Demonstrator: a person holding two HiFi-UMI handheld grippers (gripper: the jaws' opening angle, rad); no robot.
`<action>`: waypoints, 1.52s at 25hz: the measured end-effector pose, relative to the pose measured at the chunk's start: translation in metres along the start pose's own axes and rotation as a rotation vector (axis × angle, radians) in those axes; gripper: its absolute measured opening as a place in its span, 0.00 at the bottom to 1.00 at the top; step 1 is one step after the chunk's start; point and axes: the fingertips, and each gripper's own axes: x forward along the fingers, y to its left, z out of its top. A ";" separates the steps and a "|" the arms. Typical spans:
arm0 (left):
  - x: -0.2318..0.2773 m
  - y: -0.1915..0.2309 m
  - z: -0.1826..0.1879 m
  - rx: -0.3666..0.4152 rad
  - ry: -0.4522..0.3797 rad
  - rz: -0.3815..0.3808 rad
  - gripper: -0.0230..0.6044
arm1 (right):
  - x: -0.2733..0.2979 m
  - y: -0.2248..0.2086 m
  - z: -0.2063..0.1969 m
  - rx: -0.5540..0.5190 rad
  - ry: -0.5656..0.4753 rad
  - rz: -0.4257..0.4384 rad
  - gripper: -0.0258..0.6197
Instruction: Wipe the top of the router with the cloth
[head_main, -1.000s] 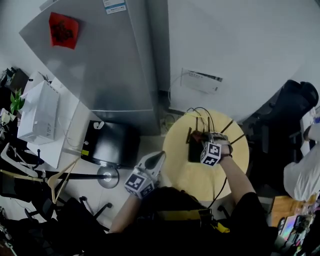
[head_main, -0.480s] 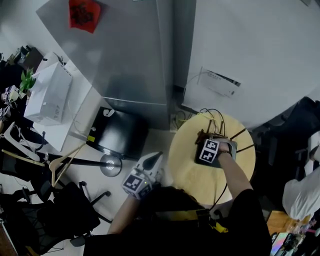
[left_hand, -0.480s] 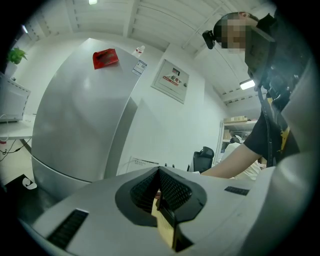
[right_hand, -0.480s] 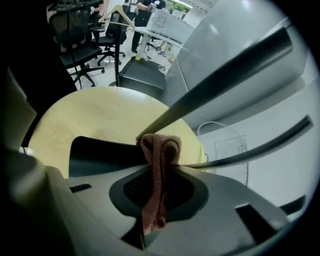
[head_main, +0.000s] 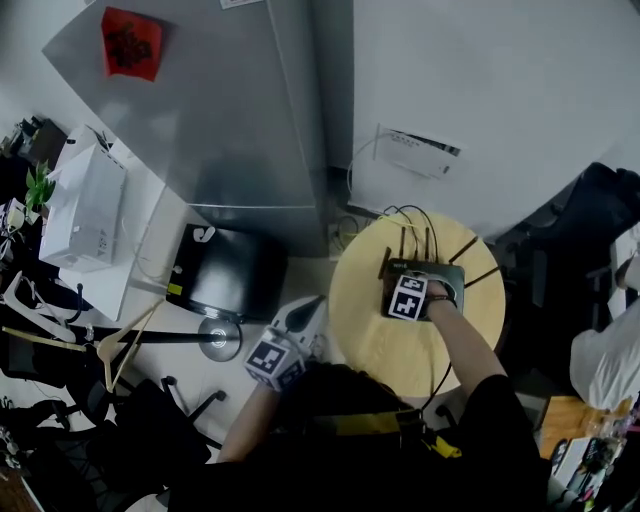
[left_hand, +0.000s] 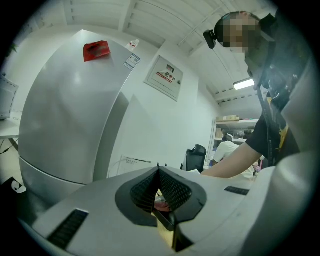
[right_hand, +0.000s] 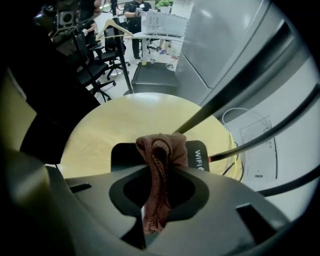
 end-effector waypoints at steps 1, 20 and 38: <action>0.001 -0.001 -0.001 0.000 0.004 -0.010 0.03 | -0.001 0.006 0.000 0.000 -0.003 0.019 0.14; 0.022 -0.021 -0.001 0.007 0.006 -0.149 0.03 | -0.011 0.075 -0.004 0.029 -0.031 0.144 0.14; 0.040 -0.030 -0.002 0.003 0.034 -0.201 0.03 | -0.050 -0.021 -0.045 0.090 -0.140 -0.150 0.13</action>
